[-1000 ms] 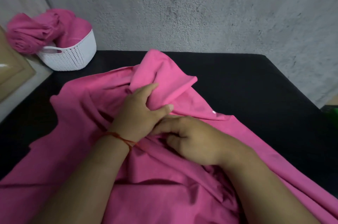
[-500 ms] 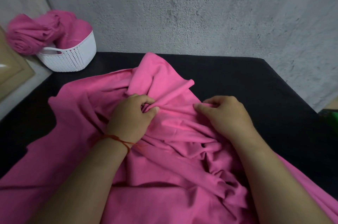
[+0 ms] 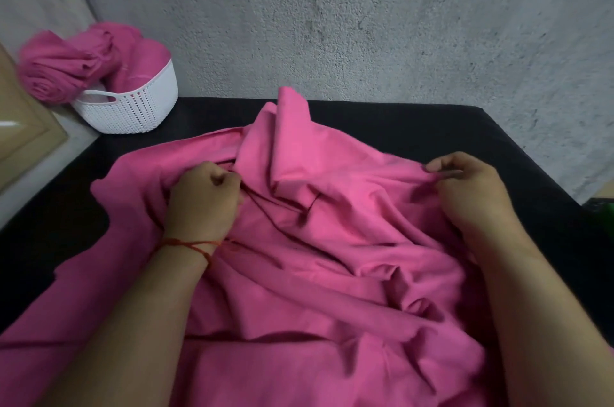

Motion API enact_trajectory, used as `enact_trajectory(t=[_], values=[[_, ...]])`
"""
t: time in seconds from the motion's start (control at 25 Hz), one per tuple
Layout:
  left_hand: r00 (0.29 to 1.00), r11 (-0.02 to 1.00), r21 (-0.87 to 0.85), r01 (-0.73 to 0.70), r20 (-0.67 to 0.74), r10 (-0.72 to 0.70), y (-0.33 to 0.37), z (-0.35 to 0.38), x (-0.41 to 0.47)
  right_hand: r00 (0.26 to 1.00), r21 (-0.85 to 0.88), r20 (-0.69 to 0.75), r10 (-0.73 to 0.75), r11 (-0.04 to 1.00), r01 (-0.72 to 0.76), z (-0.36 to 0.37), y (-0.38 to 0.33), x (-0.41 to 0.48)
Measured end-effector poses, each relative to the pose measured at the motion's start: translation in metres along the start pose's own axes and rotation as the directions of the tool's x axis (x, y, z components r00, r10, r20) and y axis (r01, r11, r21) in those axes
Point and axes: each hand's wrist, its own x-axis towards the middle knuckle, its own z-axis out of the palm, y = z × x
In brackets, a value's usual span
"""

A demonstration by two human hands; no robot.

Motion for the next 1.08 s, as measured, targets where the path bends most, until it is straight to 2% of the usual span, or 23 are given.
enact_trajectory(t=[0.08,0.16,0.24,0.28,0.36,0.4,0.44,0.48,0.6,0.84,0.92,0.96,1.08], values=[[0.993,0.991,0.111,-0.073,-0.079,0.082,-0.002,-0.003,0.0,0.995,-0.001,0.102,0.008,1.0,-0.007,0.001,-0.001,-0.004],[0.959,0.956,0.198,-0.215,-0.141,0.245,-0.009,-0.005,0.002,0.969,-0.056,0.247,0.017,0.998,-0.003,0.007,0.001,-0.004],[0.942,0.888,0.361,-0.286,-0.063,0.329,-0.02,-0.006,0.007,0.951,-0.075,0.308,-0.003,0.997,0.028,0.009,0.003,-0.003],[0.954,0.865,0.423,-0.271,0.0,0.299,-0.025,-0.007,0.01,0.963,-0.073,0.268,-0.021,0.996,0.042,0.006,0.004,-0.001],[0.982,0.846,0.498,-0.191,0.096,0.166,-0.03,-0.007,0.011,0.998,-0.137,-0.015,-0.067,0.989,0.064,-0.01,0.0,0.001],[0.986,0.839,0.519,-0.162,0.113,0.12,-0.032,-0.007,0.011,0.979,-0.177,-0.181,-0.093,0.982,0.061,-0.019,0.0,0.0],[0.989,0.827,0.545,-0.138,0.115,0.089,-0.035,-0.006,0.011,0.953,-0.208,-0.284,-0.109,0.977,0.049,-0.025,0.002,-0.001],[0.991,0.816,0.566,-0.116,0.117,0.06,-0.036,-0.006,0.011,0.952,-0.263,-0.288,-0.109,0.964,0.03,-0.027,0.005,0.001],[0.989,0.793,0.603,-0.081,0.148,-0.012,-0.035,-0.008,0.014,0.999,-0.512,-0.039,-0.004,0.859,-0.016,-0.019,0.015,0.009],[0.981,0.737,0.674,-0.055,0.174,-0.086,-0.033,0.0,0.006,0.997,-0.599,-0.077,-0.017,0.8,-0.032,-0.014,0.03,0.015],[0.981,0.73,0.682,-0.051,0.17,-0.09,-0.03,0.002,0.004,0.989,-0.652,-0.111,-0.096,0.758,0.0,-0.01,0.034,0.015],[0.982,0.724,0.688,-0.056,0.167,-0.083,-0.031,0.002,0.001,0.975,-0.668,-0.127,-0.184,0.742,0.053,-0.009,0.037,0.014],[0.981,0.703,0.704,-0.103,0.188,-0.044,-0.028,0.0,-0.017,0.901,-0.642,-0.052,-0.431,0.705,0.301,-0.015,0.048,-0.003]])
